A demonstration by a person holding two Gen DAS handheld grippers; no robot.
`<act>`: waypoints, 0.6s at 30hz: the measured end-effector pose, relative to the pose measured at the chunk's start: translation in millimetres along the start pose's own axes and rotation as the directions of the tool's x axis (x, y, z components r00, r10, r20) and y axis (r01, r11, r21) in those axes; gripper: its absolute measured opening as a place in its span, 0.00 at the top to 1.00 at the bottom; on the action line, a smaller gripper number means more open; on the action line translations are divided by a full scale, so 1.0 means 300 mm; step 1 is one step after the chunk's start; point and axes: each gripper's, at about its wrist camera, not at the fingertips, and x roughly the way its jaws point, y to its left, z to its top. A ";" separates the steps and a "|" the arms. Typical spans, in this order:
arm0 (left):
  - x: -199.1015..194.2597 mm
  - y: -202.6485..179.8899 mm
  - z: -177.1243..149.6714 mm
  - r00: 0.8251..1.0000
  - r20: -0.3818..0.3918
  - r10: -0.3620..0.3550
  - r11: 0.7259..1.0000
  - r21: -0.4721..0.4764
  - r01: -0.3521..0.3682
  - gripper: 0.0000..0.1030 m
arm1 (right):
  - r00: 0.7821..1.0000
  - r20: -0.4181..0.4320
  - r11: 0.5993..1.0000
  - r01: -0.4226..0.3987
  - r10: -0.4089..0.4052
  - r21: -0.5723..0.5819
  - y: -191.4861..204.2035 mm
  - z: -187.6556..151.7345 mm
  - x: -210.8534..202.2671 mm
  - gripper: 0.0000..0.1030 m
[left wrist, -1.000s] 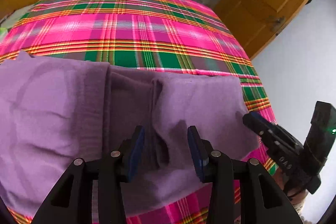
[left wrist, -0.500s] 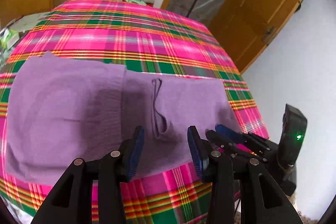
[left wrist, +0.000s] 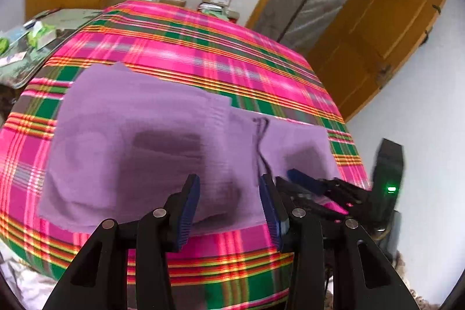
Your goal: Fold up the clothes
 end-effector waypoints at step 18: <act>-0.061 0.272 0.005 0.997 0.042 0.065 0.986 -0.156 -0.058 0.57 | 0.999 -0.032 0.999 -0.022 0.023 0.045 0.030 0.022 0.068 0.73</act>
